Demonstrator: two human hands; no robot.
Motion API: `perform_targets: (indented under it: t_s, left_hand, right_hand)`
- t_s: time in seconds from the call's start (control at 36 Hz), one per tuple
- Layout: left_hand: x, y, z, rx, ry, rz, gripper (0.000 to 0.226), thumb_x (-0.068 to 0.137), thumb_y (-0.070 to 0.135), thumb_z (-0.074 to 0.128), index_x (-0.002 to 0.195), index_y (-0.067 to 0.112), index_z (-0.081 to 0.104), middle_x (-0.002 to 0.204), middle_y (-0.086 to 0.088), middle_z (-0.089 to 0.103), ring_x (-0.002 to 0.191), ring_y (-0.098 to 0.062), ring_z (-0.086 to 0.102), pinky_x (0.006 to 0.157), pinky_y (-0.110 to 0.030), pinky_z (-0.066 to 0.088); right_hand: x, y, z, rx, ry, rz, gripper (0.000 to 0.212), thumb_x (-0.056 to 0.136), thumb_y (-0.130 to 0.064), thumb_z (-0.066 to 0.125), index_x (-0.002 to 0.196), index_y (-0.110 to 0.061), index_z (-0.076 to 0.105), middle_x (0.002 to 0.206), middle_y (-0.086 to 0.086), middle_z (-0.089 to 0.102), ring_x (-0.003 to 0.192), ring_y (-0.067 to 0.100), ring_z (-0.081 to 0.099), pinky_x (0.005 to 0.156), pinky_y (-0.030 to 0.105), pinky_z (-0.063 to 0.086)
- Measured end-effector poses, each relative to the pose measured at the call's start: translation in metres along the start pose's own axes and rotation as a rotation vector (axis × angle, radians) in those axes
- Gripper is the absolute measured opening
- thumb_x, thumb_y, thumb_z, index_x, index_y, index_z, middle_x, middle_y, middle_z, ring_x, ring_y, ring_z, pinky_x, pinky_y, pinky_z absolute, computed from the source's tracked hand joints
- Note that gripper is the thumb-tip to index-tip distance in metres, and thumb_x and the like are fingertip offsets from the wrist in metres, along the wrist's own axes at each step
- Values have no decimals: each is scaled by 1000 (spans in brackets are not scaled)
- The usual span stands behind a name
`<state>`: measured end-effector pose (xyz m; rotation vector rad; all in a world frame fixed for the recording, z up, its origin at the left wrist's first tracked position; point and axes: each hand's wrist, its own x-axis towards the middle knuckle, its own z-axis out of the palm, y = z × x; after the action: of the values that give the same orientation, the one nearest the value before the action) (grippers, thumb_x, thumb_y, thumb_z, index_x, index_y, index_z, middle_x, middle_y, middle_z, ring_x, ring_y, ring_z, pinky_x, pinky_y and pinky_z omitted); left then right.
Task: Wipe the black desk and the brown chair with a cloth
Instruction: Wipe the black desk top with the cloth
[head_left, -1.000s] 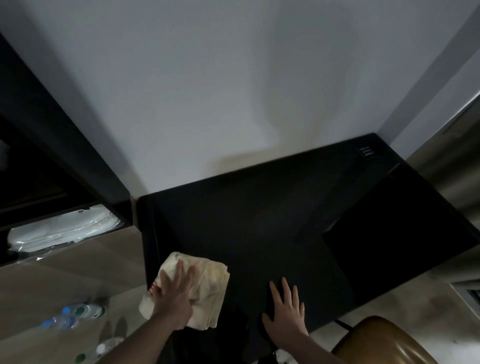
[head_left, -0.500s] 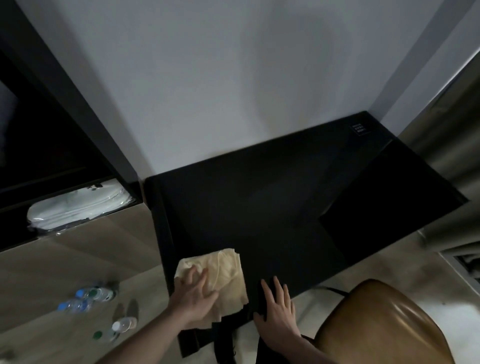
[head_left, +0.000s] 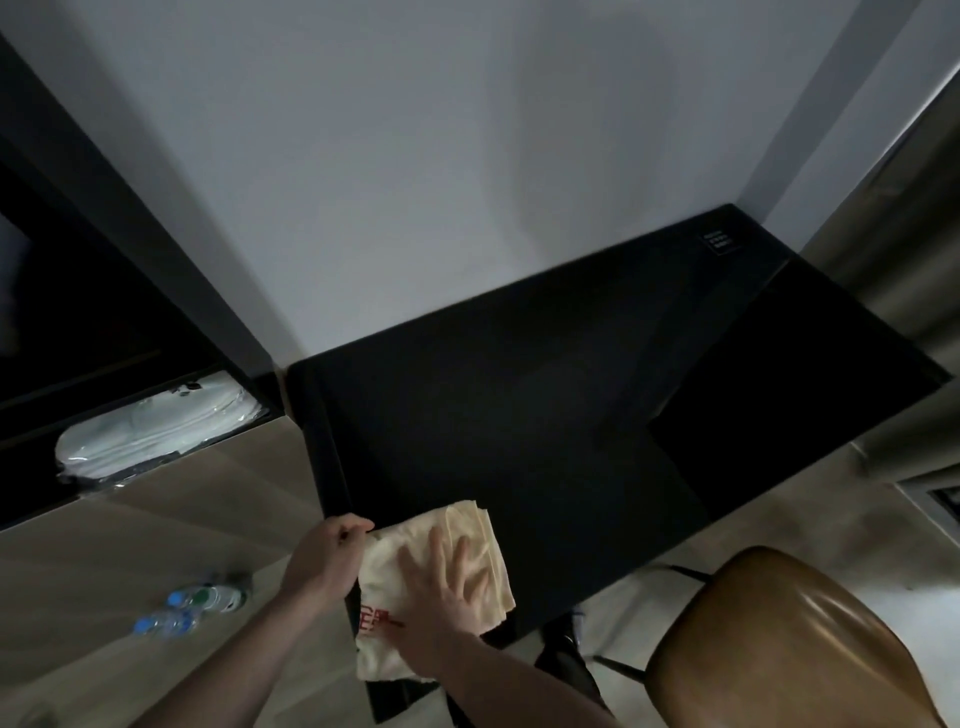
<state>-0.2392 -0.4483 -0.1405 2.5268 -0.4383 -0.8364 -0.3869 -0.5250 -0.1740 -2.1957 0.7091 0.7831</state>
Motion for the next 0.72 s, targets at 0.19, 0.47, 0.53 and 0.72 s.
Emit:
perform_targets:
  t_s: [0.19,0.47,0.53,0.72]
  left_hand:
    - [11,12,13,60,-64,-3,27,102,28,50,116,24,72,128,-1,63,117,-21,60,91,-29,43]
    - [35,69,41,164,-207,24,32,101,32,51,129,25,65,142,5,50,120,-15,57,98,-29,47]
    - [41,82,48,178,-232,37,32,101,32,52,130,25,64,143,6,48,120,-13,55,98,-28,47]
    - [65,131,76,228,-277,45,37,103,33,50,136,21,60,148,2,44,129,-16,49,107,-27,40]
  right_hand:
    - [16,39,-11,-90,47,16,94,95,-66,44,152,-47,-28,151,-3,-52,135,34,-52,112,72,-20]
    - [34,120,-84,-34,94,109,97,85,-82,38,153,-50,-23,150,-7,-53,137,31,-50,113,67,-22]
    - [36,140,-103,-19,92,128,97,86,-80,40,152,-50,-24,150,-7,-53,137,31,-50,114,66,-21]
    - [45,217,-176,10,103,203,98,87,-76,43,152,-50,-26,143,-10,-57,137,31,-49,116,66,-18]
